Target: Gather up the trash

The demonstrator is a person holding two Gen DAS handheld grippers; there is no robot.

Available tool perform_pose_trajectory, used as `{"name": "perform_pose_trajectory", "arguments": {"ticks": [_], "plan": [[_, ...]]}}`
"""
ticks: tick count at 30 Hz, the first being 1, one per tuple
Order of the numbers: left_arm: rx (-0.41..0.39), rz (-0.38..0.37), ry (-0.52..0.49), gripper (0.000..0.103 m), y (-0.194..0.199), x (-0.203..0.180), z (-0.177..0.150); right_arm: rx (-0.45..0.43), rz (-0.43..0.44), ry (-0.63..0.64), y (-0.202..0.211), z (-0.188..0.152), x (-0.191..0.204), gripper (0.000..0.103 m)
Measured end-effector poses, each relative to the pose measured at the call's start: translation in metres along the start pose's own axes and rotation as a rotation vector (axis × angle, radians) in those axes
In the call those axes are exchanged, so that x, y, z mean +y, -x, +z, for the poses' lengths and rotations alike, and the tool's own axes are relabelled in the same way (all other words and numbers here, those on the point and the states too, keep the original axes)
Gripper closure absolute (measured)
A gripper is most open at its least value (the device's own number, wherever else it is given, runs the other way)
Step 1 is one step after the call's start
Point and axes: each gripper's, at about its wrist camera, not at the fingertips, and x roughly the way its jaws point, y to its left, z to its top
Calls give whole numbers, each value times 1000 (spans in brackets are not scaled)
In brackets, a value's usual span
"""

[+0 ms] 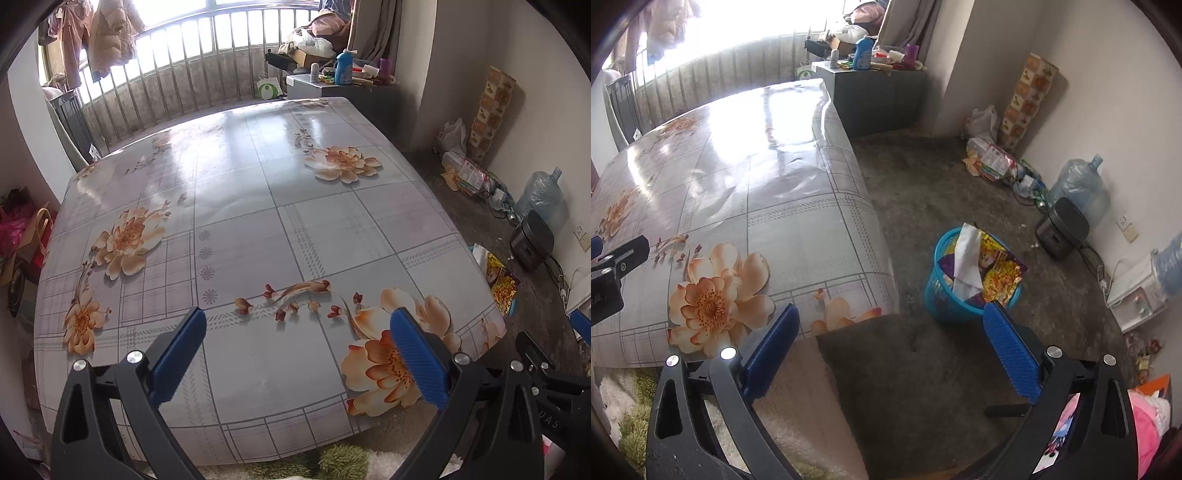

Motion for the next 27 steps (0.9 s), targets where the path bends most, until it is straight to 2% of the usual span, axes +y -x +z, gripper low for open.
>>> {"name": "perform_pose_trajectory", "arguments": {"ticks": [27], "plan": [[26,-3,-18,5,-4,-3,-3,3,4,-19,-1,0,5,8]]}}
